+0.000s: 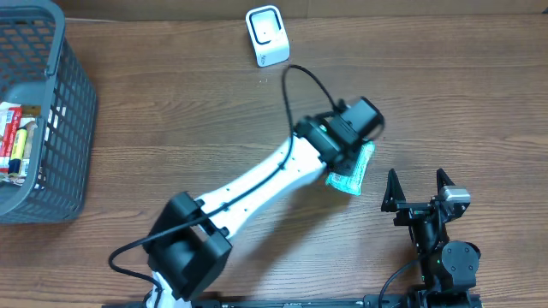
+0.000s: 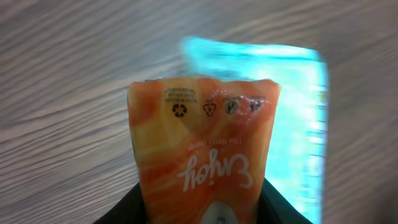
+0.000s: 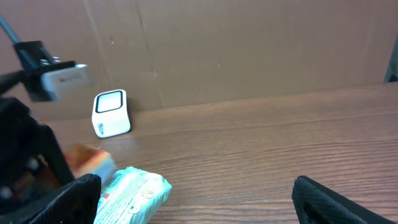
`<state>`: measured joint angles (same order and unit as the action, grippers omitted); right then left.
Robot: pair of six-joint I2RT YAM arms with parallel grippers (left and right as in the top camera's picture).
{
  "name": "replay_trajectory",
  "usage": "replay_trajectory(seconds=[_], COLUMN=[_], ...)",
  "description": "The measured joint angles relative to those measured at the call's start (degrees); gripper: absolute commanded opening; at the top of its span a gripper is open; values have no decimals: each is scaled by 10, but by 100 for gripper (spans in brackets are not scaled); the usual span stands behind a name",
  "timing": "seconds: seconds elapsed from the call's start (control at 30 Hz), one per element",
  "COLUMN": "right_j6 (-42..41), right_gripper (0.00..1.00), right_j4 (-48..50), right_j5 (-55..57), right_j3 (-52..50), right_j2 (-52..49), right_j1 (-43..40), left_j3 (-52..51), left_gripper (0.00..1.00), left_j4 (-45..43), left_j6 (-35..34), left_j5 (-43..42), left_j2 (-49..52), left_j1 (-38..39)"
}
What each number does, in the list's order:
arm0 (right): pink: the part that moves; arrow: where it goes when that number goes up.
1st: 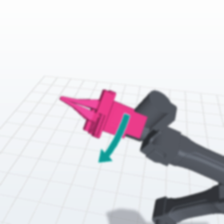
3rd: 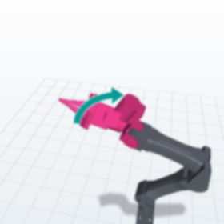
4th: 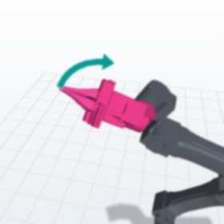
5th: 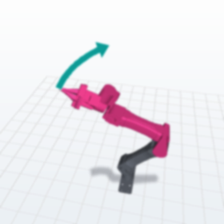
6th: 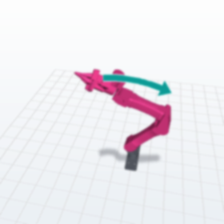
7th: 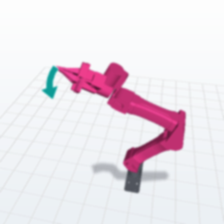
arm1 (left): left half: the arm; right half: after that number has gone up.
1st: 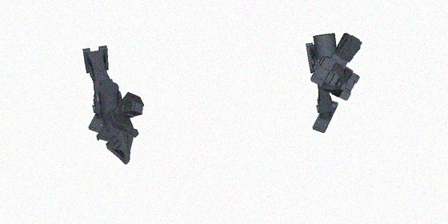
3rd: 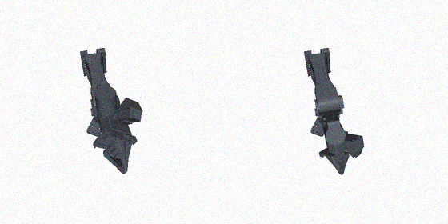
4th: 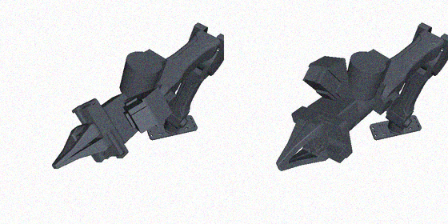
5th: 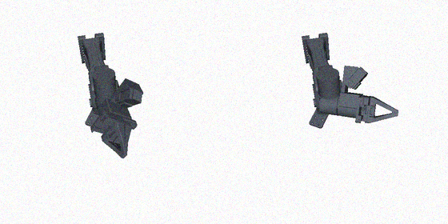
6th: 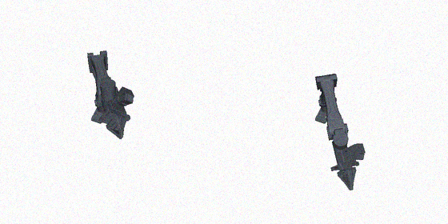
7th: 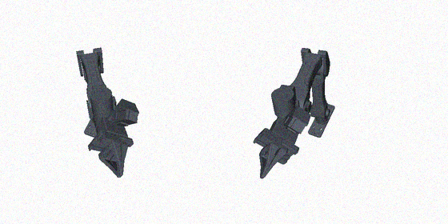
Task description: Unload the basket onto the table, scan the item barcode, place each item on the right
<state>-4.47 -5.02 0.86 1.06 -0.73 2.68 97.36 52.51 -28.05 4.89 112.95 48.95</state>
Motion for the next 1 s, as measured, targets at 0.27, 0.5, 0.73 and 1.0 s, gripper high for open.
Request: replay_trajectory(seconds=[0.27,0.5,0.73,1.0], right_j6=[0,0,0,0], right_gripper=[100,100,100,100], right_j4=[0,0,0,0], right_j5=[0,0,0,0], right_j3=[0,0,0,0], right_j2=[0,0,0,0], right_j1=[0,0,0,0], left_j3=[3,3,-10,-22], left_gripper=[33,28,33,45], left_j4=[73,98,86,87], left_j6=[0,0,0,0], left_j5=[2,10,10,9], left_j2=[-15,-14,18,111], left_j1=[-78,-97,-96,-96])
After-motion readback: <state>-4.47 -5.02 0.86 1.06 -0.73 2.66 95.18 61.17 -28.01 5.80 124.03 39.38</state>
